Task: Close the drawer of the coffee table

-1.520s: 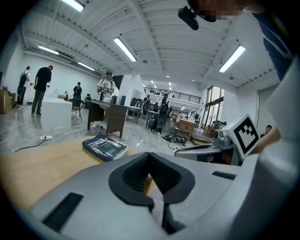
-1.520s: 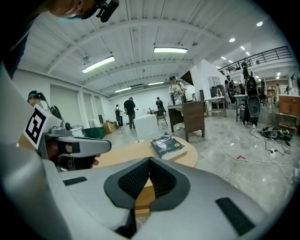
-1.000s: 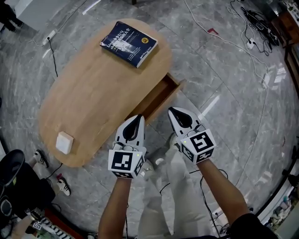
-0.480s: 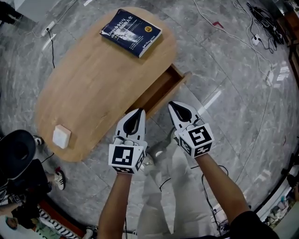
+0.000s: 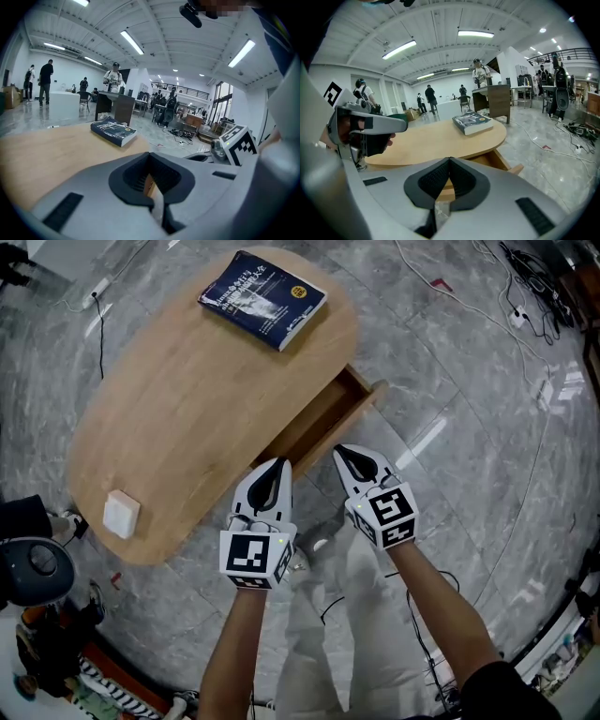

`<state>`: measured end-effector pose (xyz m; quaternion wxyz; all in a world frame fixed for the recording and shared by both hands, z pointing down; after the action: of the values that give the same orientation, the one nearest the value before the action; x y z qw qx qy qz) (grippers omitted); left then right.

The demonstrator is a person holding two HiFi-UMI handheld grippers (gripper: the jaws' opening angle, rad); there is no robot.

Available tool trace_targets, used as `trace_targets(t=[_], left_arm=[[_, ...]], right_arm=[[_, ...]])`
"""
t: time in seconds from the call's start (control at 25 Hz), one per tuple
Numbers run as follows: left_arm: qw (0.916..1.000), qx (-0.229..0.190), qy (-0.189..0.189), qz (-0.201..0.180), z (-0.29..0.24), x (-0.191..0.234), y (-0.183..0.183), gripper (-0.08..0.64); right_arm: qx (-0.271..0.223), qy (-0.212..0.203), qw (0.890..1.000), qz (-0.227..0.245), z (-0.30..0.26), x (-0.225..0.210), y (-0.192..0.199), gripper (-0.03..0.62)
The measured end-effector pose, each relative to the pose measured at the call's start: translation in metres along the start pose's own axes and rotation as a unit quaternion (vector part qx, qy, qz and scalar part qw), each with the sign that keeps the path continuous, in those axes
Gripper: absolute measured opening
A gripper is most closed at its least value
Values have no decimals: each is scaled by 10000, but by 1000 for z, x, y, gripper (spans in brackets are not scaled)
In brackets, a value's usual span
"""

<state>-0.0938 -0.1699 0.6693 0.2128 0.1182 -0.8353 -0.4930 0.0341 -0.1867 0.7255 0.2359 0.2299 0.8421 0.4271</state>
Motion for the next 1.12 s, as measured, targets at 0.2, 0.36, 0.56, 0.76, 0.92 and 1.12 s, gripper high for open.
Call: trace_targets(t=[0.2,0.36,0.56,0.76,0.92,1.12], left_arm=[[10000,16,40,-16,1,0,5,-3],[10000,71,43,-30,3,0,9,-3],[10000,93,2,-27,3,5,10,-3],[9998,90,-42,171,0,11,16,-3],[9996,123,-103,246,-2,16,21,-3],[9995,175,-112,250,-3,17,26,-3]], right_arm=[[297,37,9995,97,-8,-6,23,11],[586,112,9981,156,-11,-12,43,11],[866,96,9958,272,-22,-15,66,11],[1187,71,9917,494,-36,-15,91,11],[1327,8,9898,516,-45,-16,103,11],[1502,6,9875,484,-54,-19,118,12]])
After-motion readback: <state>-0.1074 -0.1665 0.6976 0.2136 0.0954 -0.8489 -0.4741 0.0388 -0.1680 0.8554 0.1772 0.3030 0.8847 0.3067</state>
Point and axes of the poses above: the fingertips, and each gripper's own axes: z backward along the fingers, x to its left, y out of its underside, the point moved 4 cm from there along z, backward along the fingers, and after that the axes turned 1 degree about -x, right-handed, at the moved point
